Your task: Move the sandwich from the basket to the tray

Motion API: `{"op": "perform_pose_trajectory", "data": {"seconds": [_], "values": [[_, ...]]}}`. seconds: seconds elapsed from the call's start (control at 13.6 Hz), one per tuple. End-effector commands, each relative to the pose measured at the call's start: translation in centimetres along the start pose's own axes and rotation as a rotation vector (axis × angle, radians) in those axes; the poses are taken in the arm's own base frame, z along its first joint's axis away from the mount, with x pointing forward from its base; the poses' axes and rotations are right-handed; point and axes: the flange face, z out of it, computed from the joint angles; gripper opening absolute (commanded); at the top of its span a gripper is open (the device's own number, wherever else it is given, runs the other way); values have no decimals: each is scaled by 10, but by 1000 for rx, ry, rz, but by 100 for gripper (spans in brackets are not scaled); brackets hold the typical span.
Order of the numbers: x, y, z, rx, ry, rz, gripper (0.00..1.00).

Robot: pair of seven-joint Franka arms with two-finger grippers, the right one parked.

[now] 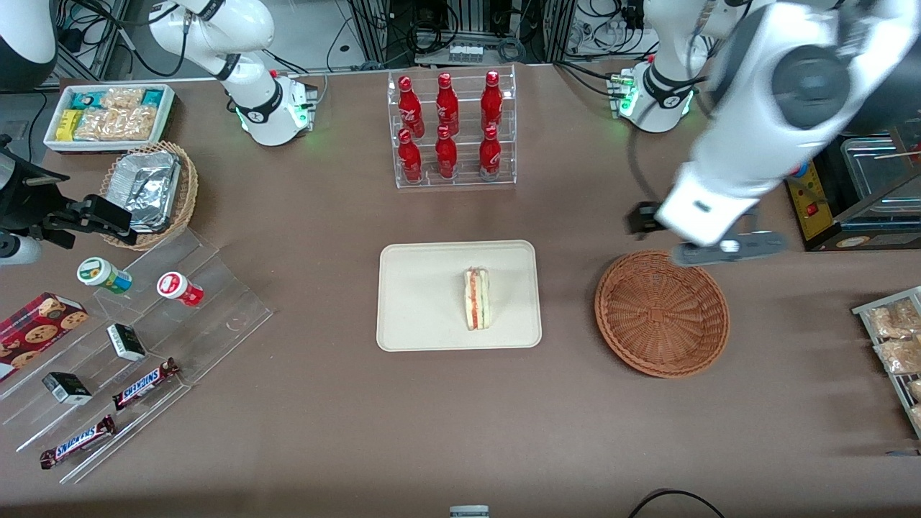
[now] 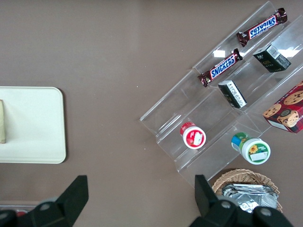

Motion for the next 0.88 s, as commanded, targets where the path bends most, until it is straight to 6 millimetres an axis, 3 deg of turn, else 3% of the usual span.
{"op": "perform_pose_trajectory", "data": {"seconds": [0.0,0.29,0.81], "values": [[-5,-63,-1,-15,-30,44,100],[-4,-124,6,-21,-37,39,100],[3,-138,2,-15,-24,26,100]]}}
